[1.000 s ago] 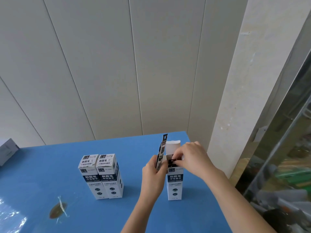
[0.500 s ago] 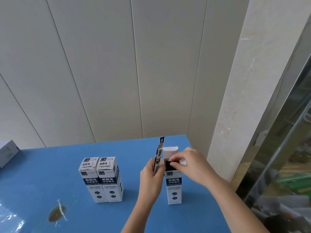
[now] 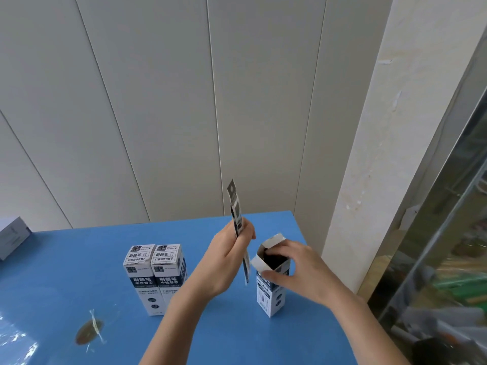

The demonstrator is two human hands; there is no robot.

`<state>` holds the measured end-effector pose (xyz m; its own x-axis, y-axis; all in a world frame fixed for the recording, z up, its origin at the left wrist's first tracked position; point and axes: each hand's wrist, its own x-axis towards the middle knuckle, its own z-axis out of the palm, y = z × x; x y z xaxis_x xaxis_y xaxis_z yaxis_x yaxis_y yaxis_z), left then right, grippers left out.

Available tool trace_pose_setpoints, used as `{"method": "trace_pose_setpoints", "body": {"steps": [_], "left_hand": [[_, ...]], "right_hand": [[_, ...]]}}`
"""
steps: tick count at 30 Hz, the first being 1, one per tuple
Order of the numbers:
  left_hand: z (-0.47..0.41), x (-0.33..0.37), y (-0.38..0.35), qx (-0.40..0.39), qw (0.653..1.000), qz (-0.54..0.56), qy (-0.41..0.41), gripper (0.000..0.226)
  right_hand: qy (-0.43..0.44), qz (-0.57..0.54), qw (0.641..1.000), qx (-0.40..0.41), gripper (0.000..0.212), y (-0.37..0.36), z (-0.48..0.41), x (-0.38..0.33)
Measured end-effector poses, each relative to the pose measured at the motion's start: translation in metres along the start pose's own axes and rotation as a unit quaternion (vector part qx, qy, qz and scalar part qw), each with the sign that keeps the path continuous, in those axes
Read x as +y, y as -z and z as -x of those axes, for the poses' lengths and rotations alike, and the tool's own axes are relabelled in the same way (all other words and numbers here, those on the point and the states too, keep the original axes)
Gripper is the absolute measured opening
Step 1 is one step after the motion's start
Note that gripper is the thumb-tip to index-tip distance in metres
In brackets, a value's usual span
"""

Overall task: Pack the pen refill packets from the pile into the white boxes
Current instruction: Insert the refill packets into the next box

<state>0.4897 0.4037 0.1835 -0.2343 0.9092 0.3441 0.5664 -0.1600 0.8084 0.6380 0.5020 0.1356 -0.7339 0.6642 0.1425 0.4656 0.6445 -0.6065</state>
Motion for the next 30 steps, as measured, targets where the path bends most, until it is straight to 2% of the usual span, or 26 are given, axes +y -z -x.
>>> {"method": "trace_pose_setpoints", "body": {"steps": [2,5,10,14,23,28,30], "left_hand": [[-0.003,0.003,0.004,-0.033,0.999,-0.007,-0.014,0.025],[-0.007,0.006,0.007,-0.049,0.998,-0.013,-0.030,0.022],[-0.008,0.010,0.009,0.007,0.999,0.050,-0.019,0.011],[-0.005,0.010,0.014,0.049,0.996,0.029,-0.074,0.015],[0.000,-0.001,0.005,0.074,0.993,0.036,-0.084,0.009],[-0.003,-0.010,0.009,0.038,0.995,-0.012,-0.090,0.019],[-0.007,-0.014,0.006,0.011,0.997,-0.010,-0.072,0.015]], "right_hand": [[-0.007,0.008,1.000,-0.010,0.053,0.001,0.002,0.000],[-0.005,0.027,1.000,-0.003,0.041,0.001,0.003,-0.001],[-0.007,0.036,0.999,0.020,0.030,0.000,0.008,-0.001],[-0.006,0.036,0.998,0.053,0.021,-0.003,0.011,0.000],[0.006,0.035,0.996,0.085,0.027,-0.012,0.017,-0.006],[0.007,0.011,0.994,0.104,0.026,-0.015,0.019,-0.006],[0.008,0.011,0.994,0.105,0.024,-0.017,0.019,-0.005]]}}
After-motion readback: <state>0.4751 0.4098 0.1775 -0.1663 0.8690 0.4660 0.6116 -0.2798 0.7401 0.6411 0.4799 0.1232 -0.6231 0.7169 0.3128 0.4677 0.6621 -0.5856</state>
